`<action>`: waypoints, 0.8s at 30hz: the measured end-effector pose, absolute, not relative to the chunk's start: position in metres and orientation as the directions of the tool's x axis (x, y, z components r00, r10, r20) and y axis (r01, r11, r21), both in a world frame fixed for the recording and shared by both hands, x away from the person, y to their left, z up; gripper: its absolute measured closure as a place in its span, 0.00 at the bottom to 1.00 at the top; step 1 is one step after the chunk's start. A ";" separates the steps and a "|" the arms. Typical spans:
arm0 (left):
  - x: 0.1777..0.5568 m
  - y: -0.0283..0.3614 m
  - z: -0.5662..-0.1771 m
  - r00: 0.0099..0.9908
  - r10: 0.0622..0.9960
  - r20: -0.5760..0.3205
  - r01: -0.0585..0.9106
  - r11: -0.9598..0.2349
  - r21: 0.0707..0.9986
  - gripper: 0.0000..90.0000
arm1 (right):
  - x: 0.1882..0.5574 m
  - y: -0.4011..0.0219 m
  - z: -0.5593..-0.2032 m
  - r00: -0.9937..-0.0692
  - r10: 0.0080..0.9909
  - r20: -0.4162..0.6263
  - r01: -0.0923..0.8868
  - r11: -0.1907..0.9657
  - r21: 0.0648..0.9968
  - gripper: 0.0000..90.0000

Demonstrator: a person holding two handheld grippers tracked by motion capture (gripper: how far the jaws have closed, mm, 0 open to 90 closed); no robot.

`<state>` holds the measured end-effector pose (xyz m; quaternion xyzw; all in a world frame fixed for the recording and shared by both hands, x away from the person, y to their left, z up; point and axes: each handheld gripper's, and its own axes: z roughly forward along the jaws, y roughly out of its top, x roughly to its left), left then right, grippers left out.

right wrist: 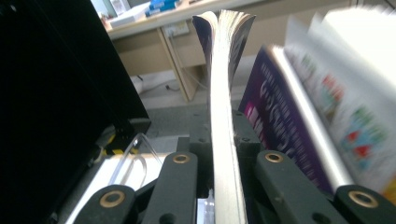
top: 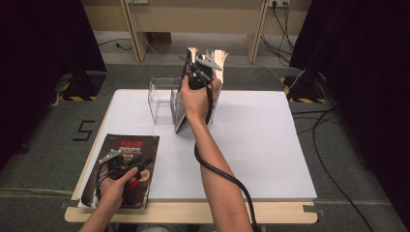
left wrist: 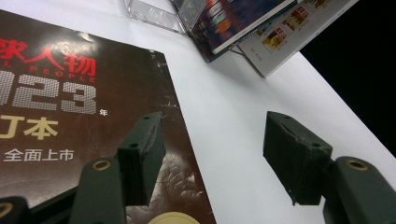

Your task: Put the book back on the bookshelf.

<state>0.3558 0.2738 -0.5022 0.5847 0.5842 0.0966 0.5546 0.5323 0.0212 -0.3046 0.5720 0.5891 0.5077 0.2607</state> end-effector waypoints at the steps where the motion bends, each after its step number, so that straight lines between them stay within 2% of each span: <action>1: 0.356 0.274 -0.502 0.297 0.791 -0.535 0.575 0.299 0.762 0.42 | 0.534 0.024 -0.309 -0.208 0.942 0.264 0.414 -0.160 0.896 0.91; 8: 0.356 0.275 -0.501 0.301 0.790 -0.533 0.572 0.298 0.764 0.42 | 0.536 0.030 -0.312 -0.204 0.962 0.181 0.390 -0.090 0.917 0.90; 13: 0.356 0.273 -0.501 0.305 0.790 -0.532 0.572 0.295 0.765 0.43 | 0.538 0.027 -0.314 -0.200 0.977 0.080 0.419 0.011 0.908 0.79; 18: 0.356 0.271 -0.502 0.308 0.789 -0.532 0.575 0.292 0.764 0.43 | 0.531 0.020 -0.313 -0.197 0.978 0.071 0.409 0.016 0.912 0.71; 24: 0.355 0.271 -0.502 0.309 0.790 -0.530 0.572 0.291 0.767 0.43 | 0.516 0.009 -0.306 -0.203 0.976 0.078 0.376 0.004 0.927 0.68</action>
